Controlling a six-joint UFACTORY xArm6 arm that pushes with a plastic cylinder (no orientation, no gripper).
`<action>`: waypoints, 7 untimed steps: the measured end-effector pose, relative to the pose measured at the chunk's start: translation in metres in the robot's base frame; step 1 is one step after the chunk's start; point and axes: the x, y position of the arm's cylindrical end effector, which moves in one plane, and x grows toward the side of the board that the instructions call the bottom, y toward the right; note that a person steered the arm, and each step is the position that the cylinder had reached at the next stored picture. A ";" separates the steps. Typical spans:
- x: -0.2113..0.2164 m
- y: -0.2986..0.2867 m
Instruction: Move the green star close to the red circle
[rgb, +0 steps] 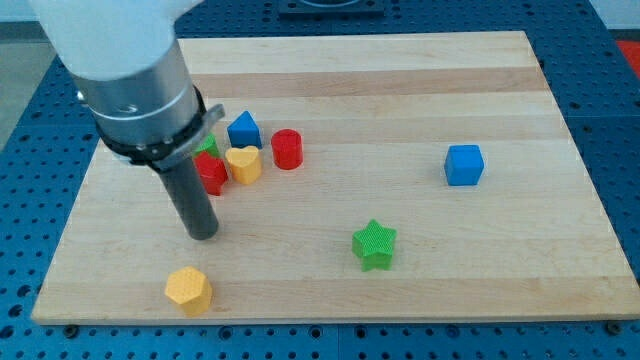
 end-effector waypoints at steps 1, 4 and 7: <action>-0.003 0.048; -0.002 0.220; 0.052 0.229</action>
